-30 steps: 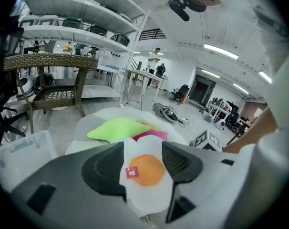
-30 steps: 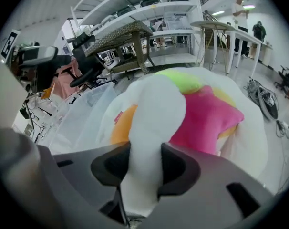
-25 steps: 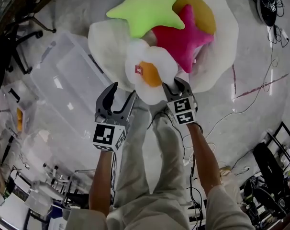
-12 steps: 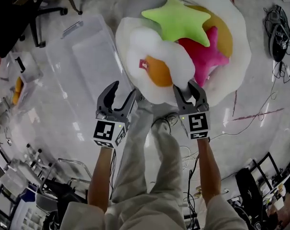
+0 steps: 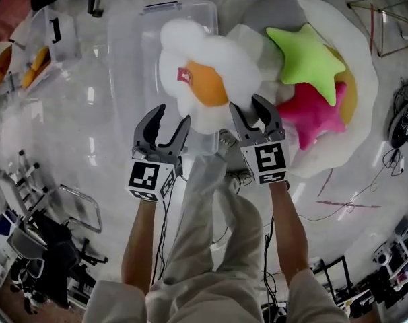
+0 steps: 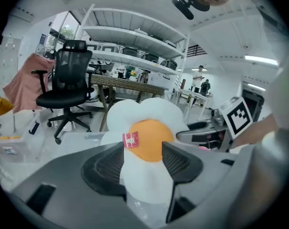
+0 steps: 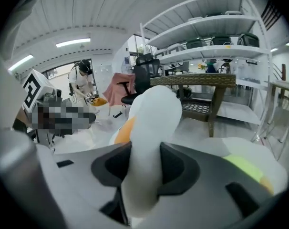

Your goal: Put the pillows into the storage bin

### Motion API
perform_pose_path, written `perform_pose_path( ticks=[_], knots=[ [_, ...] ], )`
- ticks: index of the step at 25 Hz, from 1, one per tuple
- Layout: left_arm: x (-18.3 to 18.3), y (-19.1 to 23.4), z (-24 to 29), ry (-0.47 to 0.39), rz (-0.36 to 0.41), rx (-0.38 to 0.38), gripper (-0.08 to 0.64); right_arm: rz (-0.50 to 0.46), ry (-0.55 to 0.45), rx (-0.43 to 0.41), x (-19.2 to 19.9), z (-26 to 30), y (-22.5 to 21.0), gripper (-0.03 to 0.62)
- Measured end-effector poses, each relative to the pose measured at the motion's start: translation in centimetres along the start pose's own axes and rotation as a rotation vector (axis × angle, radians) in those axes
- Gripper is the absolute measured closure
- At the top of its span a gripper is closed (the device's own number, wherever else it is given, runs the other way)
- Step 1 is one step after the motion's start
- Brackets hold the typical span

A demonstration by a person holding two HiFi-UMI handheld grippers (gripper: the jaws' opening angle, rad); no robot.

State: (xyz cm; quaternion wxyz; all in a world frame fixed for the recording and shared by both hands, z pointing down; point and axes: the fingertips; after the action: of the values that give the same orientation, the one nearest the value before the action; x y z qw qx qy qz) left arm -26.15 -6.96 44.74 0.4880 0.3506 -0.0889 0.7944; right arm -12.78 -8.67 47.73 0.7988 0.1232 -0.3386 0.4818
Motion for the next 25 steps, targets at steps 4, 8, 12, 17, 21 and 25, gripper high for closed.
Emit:
perform_pose_path(
  ticks=[4, 8, 12, 17, 21, 25],
  knots=[
    [1.6, 5.2, -2.2, -0.022, -0.078, -0.085, 0.327, -0.07, 0.018, -0.091, -2.3, 4.8, 4.8, 0.44],
    [3.7, 8.2, -4.0, -0.025, -0.127, -0.135, 0.327, -0.104, 0.043, -0.152, -2.9, 8.5, 9.0, 0.44],
    [5.6, 9.5, -4.7, -0.013, -0.166, -0.159, 0.327, -0.141, 0.097, -0.191, -1.9, 12.5, 12.3, 0.439],
    [6.8, 9.8, -3.8, 0.01, -0.176, -0.158, 0.328, -0.183, 0.184, -0.301, 1.1, 18.7, 15.8, 0.379],
    [6.3, 9.2, -2.9, 0.02, -0.149, -0.134, 0.327, -0.17, 0.155, -0.345, 0.7, 19.5, 15.9, 0.135],
    [5.4, 7.7, -1.5, 0.035, -0.119, -0.1, 0.327, -0.123, 0.093, -0.283, 0.2, 17.2, 12.7, 0.135]
  ],
)
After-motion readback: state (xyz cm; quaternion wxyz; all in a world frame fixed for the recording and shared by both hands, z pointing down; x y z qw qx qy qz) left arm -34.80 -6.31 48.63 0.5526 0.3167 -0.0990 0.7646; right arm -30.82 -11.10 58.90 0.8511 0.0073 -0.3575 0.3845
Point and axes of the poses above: the fingertips, and each gripper's own axes: z forward along the fingers, y to its left, x out of its underside, and after that the axes turned 13 degrees about y, right-handed
